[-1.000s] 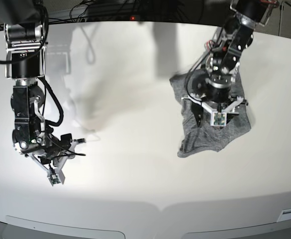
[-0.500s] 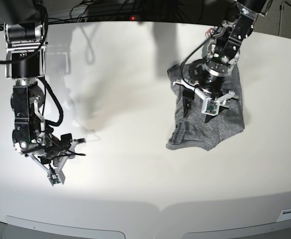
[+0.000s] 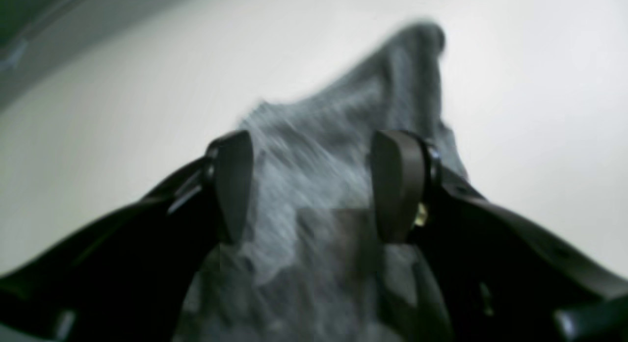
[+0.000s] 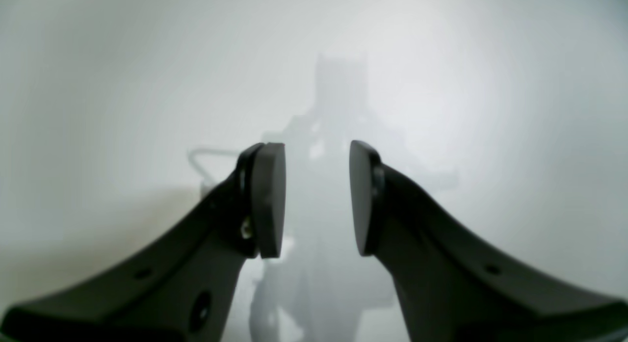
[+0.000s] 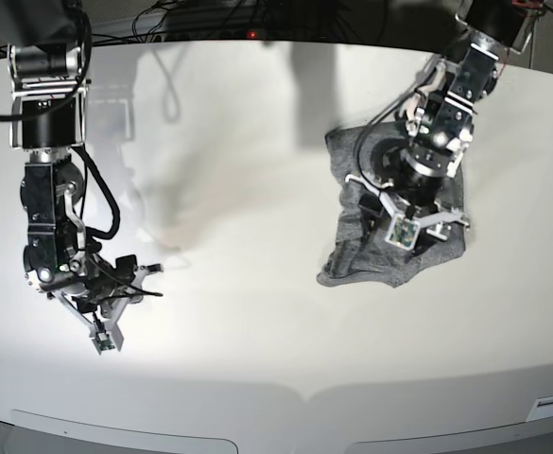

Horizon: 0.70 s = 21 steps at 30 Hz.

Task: Fold the T-shirt properly
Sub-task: 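Press the bundle's side flat with the left gripper and release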

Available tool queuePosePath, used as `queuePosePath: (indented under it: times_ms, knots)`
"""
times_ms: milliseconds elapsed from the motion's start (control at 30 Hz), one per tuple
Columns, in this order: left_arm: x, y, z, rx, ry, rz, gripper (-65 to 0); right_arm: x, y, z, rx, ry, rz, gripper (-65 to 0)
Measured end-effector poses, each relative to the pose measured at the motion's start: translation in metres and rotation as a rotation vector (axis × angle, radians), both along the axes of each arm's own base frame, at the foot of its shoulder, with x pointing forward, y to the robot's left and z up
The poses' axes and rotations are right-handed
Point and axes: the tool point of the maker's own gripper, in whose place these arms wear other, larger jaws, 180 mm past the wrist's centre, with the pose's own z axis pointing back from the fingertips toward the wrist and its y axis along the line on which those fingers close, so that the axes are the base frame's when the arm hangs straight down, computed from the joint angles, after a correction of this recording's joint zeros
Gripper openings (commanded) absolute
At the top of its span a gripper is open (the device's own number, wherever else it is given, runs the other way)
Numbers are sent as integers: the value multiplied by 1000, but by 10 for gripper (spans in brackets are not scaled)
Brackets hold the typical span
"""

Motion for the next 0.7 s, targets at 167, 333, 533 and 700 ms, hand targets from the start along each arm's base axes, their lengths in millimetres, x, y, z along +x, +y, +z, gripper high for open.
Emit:
queuePosePath:
  times_ms: [167, 333, 533, 700]
  knots:
    - [12, 1, 40, 37, 30, 8, -277, 6, 15, 9, 67, -60, 47, -429]
    - [13, -2, 96, 63, -13, -7, -277, 4, 20, 8, 58, -53, 98, -429]
    - [-7, 18, 116, 118, 17, 33, -277, -15, 13, -8, 22, 30, 101, -429]
    - [-34, 81, 107, 209, 53, 183, -277, -57, 11, -15, -47, 49, 163, -429]
